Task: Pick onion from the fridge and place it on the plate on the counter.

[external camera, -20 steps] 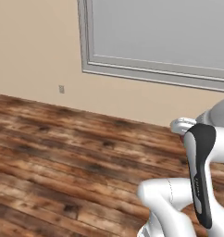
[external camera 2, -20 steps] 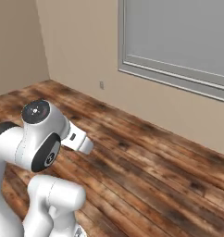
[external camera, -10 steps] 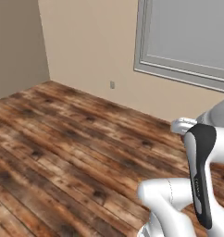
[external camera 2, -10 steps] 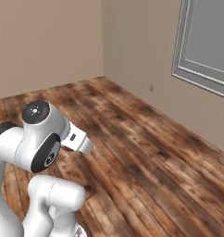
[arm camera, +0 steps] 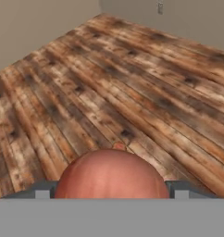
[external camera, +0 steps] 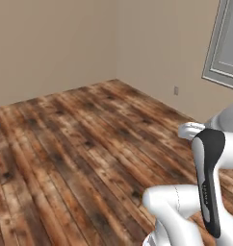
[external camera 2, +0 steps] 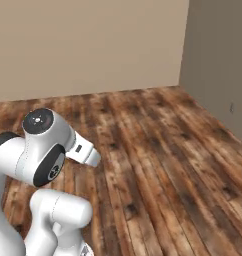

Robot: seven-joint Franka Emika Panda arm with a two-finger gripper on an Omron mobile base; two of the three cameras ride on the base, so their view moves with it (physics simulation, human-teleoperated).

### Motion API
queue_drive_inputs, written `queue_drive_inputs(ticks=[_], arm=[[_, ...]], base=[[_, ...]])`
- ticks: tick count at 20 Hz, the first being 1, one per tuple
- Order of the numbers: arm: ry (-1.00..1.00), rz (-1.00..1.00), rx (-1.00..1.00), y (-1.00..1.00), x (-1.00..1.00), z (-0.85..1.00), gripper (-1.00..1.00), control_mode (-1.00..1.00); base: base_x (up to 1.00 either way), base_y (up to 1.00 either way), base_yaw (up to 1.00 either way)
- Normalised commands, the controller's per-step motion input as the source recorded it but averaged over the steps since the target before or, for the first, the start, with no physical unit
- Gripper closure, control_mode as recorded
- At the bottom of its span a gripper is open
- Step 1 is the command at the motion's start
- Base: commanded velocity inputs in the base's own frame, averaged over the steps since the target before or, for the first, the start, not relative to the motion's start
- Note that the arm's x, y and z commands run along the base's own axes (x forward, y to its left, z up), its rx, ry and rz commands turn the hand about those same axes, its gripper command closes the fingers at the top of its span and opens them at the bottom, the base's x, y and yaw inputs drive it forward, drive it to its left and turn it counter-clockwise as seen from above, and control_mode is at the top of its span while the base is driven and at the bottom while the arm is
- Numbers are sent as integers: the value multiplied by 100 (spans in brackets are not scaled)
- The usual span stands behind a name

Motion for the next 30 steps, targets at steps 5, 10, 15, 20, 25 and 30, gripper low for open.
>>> queue_drive_inputs(ticks=[5, 10, 15, 20, 25, 30], arm=[[0, 0, 0, 0, 0, 0, 100, 100], [0, 0, 0, 0, 0, 0, 100, 100], [0, 0, 0, 0, 0, 0, 100, 100], [0, 0, 0, 0, 0, 0, 100, 100], [0, 0, 0, 0, 0, 0, 100, 100], [0, 0, 0, 0, 0, 0, 100, 100]], base=[[-6, 0, 57], [-8, 0, 56], [-2, 0, 54], [0, 0, 51], [0, 3, 49], [0, 7, 47]])
